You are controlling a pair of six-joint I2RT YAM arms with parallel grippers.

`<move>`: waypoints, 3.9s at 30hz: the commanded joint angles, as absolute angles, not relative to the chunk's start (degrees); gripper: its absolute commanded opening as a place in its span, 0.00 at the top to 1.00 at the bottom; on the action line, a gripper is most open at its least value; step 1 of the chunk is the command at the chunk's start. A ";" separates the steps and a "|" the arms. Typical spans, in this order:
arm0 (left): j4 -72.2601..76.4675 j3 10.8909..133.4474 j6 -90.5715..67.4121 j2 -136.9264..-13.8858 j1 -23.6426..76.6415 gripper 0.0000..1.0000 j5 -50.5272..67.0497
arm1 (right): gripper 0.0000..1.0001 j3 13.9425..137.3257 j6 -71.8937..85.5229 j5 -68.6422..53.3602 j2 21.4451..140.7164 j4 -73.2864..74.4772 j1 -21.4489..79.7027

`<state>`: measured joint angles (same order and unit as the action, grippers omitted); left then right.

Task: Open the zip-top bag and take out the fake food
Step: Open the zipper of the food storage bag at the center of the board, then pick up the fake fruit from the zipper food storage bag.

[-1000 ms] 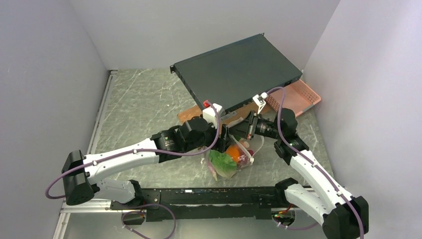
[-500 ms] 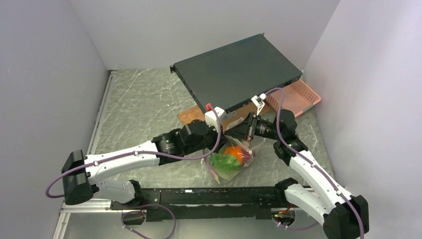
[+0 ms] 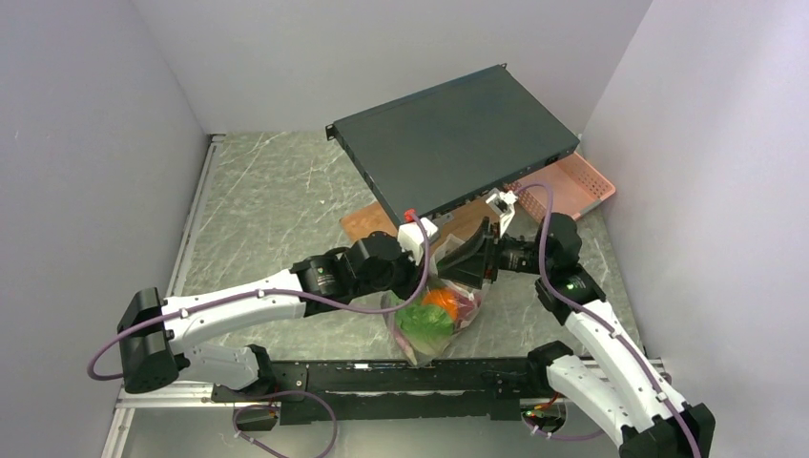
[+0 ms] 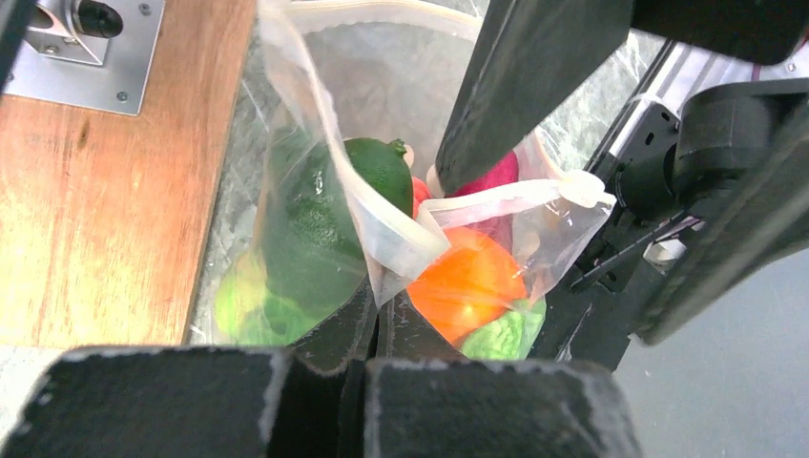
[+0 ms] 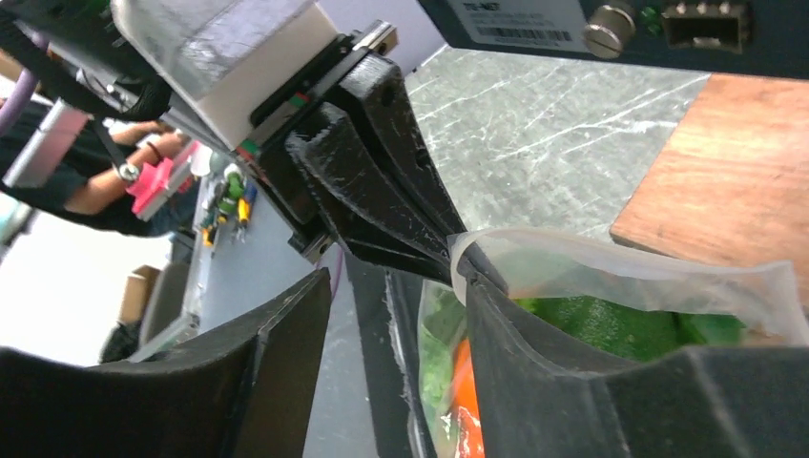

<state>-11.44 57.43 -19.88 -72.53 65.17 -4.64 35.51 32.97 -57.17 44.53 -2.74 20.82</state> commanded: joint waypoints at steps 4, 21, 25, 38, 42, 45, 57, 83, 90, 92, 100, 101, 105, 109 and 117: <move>-13.85 58.77 -11.37 -68.76 65.21 1.00 -0.13 | 0.42 43.37 6.59 -66.90 43.70 17.26 15.87; -21.11 64.24 1.86 -67.56 60.25 1.00 11.82 | 0.21 45.03 -23.36 -60.89 48.16 30.32 7.52; -20.23 64.76 2.65 -68.32 60.04 1.00 13.30 | 0.18 42.69 -20.50 -58.42 49.12 27.69 7.51; -13.74 61.69 1.48 -69.53 59.17 1.00 18.28 | 0.43 33.61 -5.79 -58.90 49.75 10.63 7.73; -11.62 61.22 0.43 -70.73 59.19 1.00 20.73 | 0.28 33.71 -0.64 -58.42 49.72 5.80 8.32; -11.00 61.37 0.43 -71.80 59.15 1.00 22.43 | 0.24 34.86 3.57 -57.51 49.61 3.41 8.78; -10.34 62.39 -2.64 -74.66 59.06 1.00 24.17 | 0.23 32.36 20.80 -58.67 48.90 -9.87 11.29; -12.05 65.66 -29.79 -72.86 58.80 0.00 4.28 | 0.12 27.23 23.38 -56.64 46.34 -11.13 14.43; -21.14 71.03 -34.66 -75.94 60.90 0.05 -3.34 | 0.12 27.47 21.57 -56.15 45.47 -8.81 14.55; -21.75 71.33 -35.15 -75.72 61.37 0.09 -5.30 | 0.12 27.66 20.08 -56.14 45.04 -7.34 14.58; -21.67 71.39 -33.22 -76.40 63.52 0.08 -6.46 | 0.12 27.22 17.49 -55.91 43.20 -4.46 14.83; -21.75 71.36 -32.94 -76.60 64.10 0.07 -6.98 | 0.12 27.17 17.31 -55.86 43.16 -4.26 14.85; -21.45 70.81 -30.69 -76.96 66.64 0.03 -10.36 | 0.12 27.01 16.68 -55.59 43.03 -3.84 14.80; -18.62 69.43 -29.37 -76.00 68.21 0.01 -12.93 | 0.12 26.85 15.82 -55.82 43.07 -3.22 14.85; -19.77 70.18 -32.45 -73.48 69.99 0.00 -20.92 | 0.11 25.99 14.60 -60.74 42.26 -3.53 15.09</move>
